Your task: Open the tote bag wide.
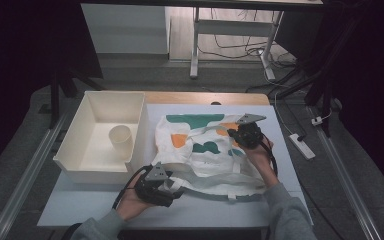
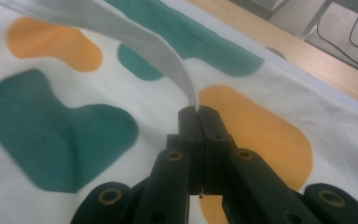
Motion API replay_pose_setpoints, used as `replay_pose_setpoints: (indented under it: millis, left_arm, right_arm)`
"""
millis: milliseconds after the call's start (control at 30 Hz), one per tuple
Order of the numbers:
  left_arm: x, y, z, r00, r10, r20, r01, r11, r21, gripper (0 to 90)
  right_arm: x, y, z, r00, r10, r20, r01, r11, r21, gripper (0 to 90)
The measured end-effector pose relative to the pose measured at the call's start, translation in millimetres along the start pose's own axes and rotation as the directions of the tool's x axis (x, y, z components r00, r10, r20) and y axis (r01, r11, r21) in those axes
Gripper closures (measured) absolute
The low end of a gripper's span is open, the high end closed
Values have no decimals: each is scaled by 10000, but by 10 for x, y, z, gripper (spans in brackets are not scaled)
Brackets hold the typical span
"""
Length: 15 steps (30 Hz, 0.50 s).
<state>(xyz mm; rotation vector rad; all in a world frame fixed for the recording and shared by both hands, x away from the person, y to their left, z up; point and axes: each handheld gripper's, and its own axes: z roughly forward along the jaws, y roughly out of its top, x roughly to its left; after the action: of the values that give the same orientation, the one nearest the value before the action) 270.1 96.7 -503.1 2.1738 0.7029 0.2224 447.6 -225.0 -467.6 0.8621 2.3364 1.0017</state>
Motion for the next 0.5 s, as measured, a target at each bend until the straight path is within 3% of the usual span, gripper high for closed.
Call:
replay_pose_setpoints:
  millis: [300,400,467,500]
  left_arm:
    - [-3,-10,-9,9999,45,-113,-45,10000,19,234]
    - [-3,-12,-13,9999,48,-142,-47,10000,5,234]
    - [-7,-12,-9,9999,71,-141,-71,10000,18,235]
    - [-10,-12,-4,9999,78,-125,-78,10000,35,235]
  right_arm:
    - [-58,-67,35,9996,19,286,-27,9996,270,888]
    - [-79,-120,87,9997,223,71,-226,9984,527,875]
    - [-79,-129,93,9992,252,-302,-237,9985,491,826]
    - [-72,-116,69,9994,221,-256,-210,9989,418,786]
